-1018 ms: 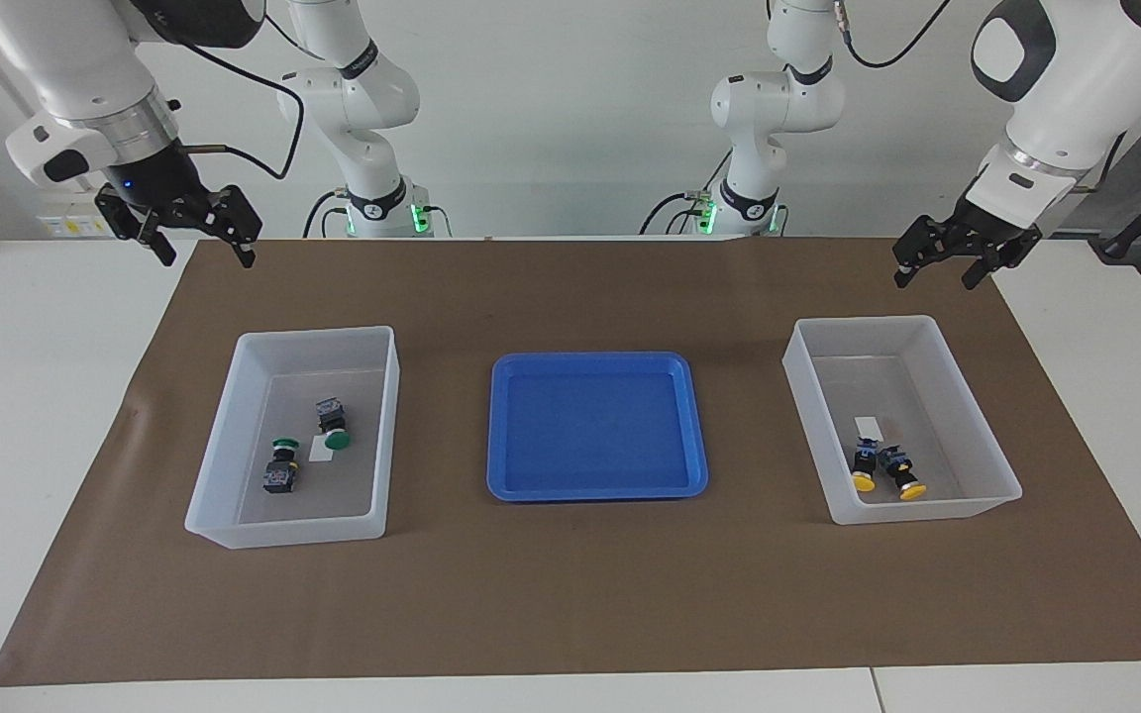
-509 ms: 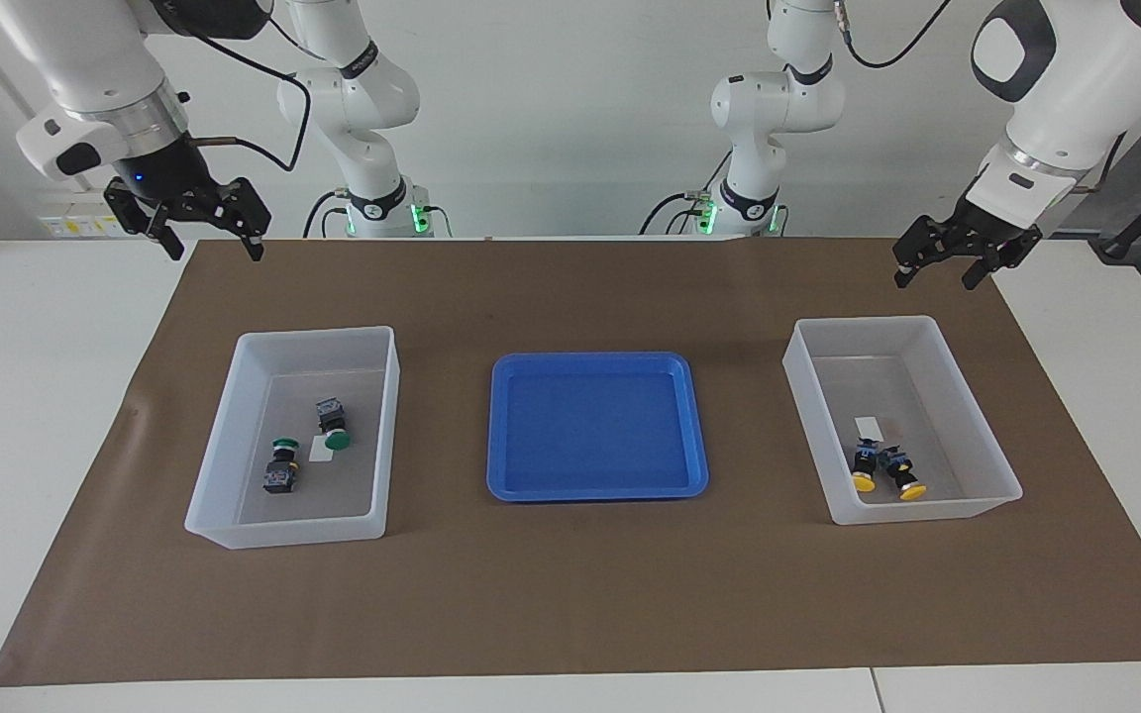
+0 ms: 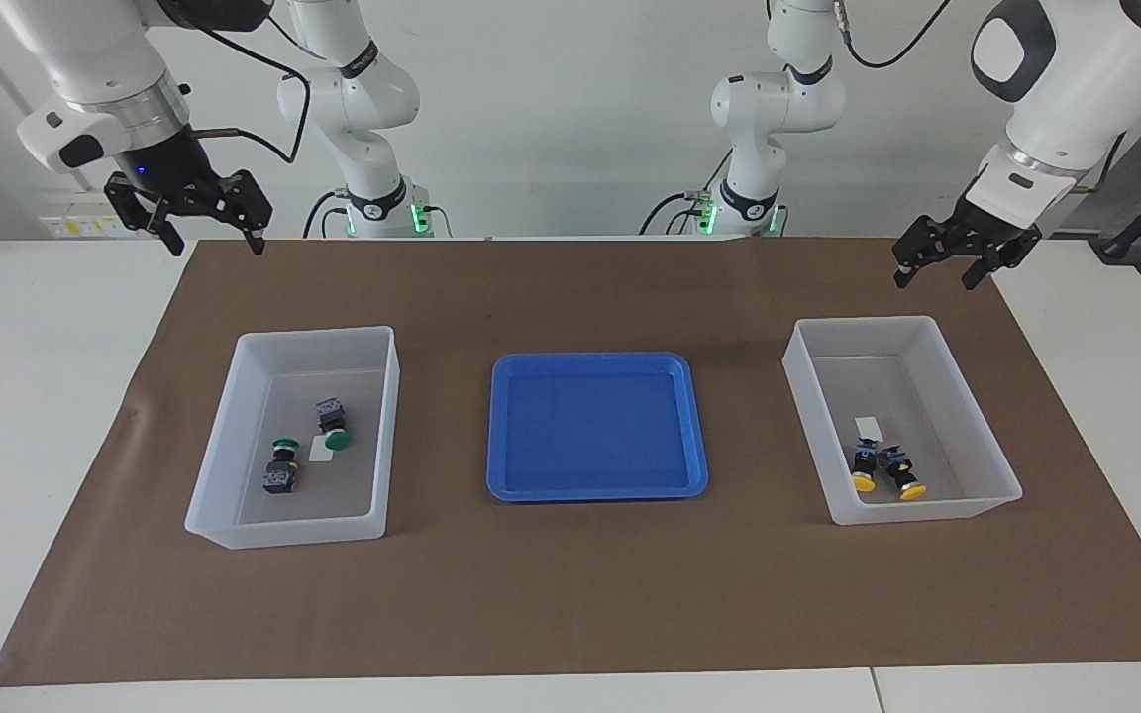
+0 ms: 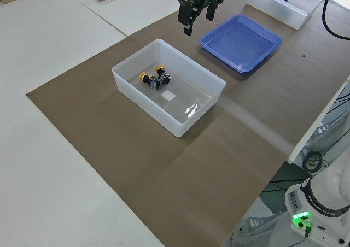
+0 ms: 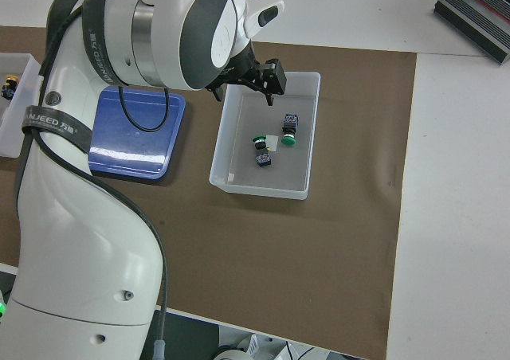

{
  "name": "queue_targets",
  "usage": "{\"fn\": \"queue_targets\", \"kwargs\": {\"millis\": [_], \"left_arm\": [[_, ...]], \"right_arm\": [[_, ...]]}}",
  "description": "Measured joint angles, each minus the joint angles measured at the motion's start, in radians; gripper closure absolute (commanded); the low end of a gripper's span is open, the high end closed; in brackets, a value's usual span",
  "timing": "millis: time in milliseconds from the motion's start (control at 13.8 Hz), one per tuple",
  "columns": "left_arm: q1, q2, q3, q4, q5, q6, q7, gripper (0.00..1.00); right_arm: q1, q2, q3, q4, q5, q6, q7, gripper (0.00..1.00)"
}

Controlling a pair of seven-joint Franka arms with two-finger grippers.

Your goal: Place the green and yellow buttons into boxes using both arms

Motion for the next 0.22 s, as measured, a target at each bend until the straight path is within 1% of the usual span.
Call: {"fn": "queue_targets", "kwargs": {"millis": [218], "left_arm": [[0.000, 0.000, 0.000, 0.000, 0.000, 0.000, 0.000, 0.00]], "right_arm": [[-0.002, 0.000, -0.002, 0.000, 0.000, -0.011, -0.013, 0.00]]}}
